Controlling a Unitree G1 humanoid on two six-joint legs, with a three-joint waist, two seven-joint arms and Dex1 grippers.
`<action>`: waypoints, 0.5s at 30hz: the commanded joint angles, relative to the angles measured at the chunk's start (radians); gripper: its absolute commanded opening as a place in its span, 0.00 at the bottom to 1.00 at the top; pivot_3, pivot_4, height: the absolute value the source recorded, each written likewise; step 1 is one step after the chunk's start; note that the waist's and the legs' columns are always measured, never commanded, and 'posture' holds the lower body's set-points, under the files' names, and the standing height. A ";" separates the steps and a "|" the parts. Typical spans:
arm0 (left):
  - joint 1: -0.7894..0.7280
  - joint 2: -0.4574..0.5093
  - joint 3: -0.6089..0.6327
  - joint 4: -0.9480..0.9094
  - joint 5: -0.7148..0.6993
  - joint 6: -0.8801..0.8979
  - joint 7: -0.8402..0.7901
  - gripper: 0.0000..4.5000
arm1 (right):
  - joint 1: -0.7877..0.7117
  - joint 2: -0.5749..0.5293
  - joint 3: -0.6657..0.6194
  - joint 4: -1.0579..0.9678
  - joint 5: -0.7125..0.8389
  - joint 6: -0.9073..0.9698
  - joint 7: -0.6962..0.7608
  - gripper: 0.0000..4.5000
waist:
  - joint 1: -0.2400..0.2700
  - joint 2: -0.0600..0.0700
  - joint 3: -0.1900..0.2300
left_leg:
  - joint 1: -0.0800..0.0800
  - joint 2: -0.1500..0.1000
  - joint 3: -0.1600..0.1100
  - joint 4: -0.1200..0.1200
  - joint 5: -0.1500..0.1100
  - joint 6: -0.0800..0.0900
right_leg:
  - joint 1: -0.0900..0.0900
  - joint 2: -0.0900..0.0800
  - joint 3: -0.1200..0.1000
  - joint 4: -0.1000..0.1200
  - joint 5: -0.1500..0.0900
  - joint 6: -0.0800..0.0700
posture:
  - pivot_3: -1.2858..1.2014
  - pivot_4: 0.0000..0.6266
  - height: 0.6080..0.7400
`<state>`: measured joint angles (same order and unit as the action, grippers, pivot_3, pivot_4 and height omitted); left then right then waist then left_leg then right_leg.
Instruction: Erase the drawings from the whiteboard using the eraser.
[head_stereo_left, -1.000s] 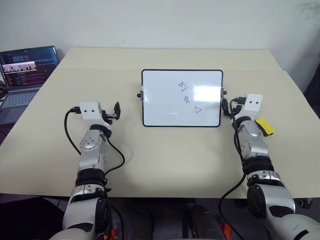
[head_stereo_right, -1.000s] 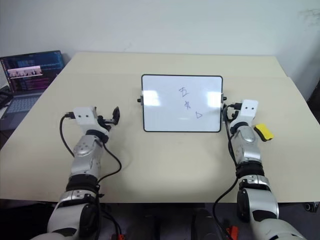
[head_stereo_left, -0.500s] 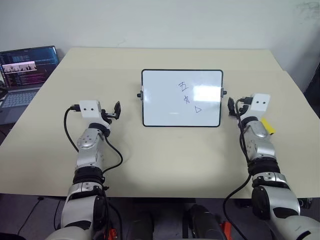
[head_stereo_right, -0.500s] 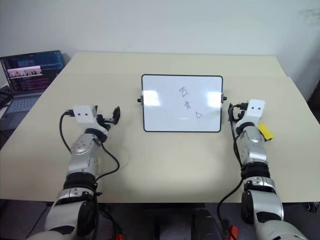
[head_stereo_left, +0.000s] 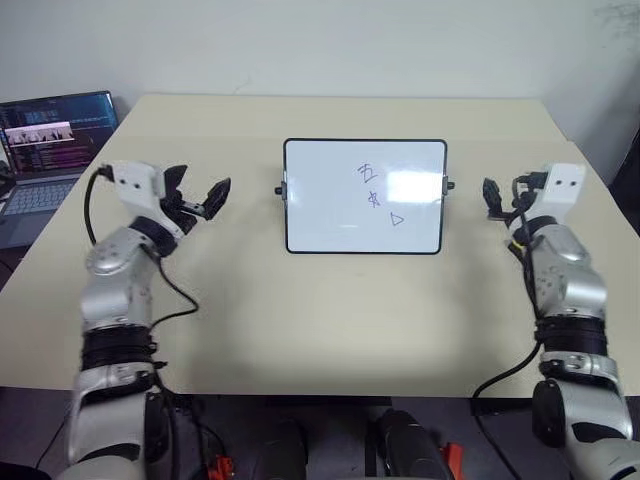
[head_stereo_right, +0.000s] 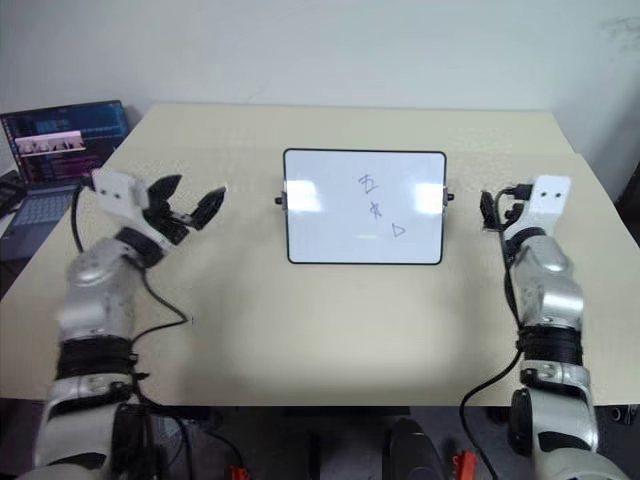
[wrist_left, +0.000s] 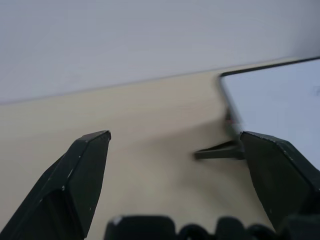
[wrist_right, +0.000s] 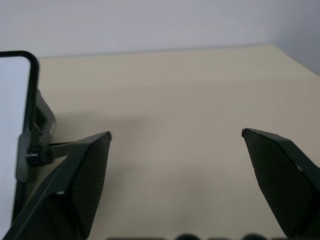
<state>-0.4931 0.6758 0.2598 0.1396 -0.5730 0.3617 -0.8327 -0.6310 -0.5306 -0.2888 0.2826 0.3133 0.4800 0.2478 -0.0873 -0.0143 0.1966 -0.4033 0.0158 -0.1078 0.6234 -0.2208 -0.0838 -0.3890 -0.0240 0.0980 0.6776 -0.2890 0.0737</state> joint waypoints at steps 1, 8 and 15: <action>-0.027 0.032 -0.062 -0.184 -0.114 0.148 -0.117 1.00 | -0.007 -0.123 -0.041 -0.072 0.039 0.183 0.060 1.00 | 0.012 0.000 0.001 | 0.000 0.000 0.000 0.000 0.000 0.000 | 0.000 0.000 -0.001 0.000 -0.001 0.000 | 0.52 0.24 1.00; -0.171 -0.162 -0.355 -0.106 0.114 0.035 -0.093 1.00 | 0.010 -0.311 -0.022 -0.011 0.030 0.362 0.191 1.00 | 0.028 0.000 0.001 | 0.002 -0.001 0.001 0.002 0.000 0.000 | 0.003 0.000 0.000 -0.001 -0.001 0.000 | 0.52 0.24 1.00; -0.176 -0.369 -0.528 0.045 0.302 -0.187 -0.105 1.00 | 0.042 -0.419 0.086 0.081 0.013 0.417 0.393 1.00 | 0.018 0.000 0.001 | 0.001 -0.001 0.002 0.000 -0.001 0.001 | 0.001 0.000 0.002 -0.003 -0.001 0.000 | 0.52 0.24 1.00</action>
<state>-0.6611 0.3130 -0.2561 0.1871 -0.2992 0.2256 -0.9288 -0.5782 -0.9175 -0.2048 0.3743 0.3314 0.8947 0.6003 -0.0692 -0.0145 0.1977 -0.4023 0.0151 -0.1054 0.6235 -0.2217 -0.0823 -0.3882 -0.0239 0.1002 0.6747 -0.2905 0.0738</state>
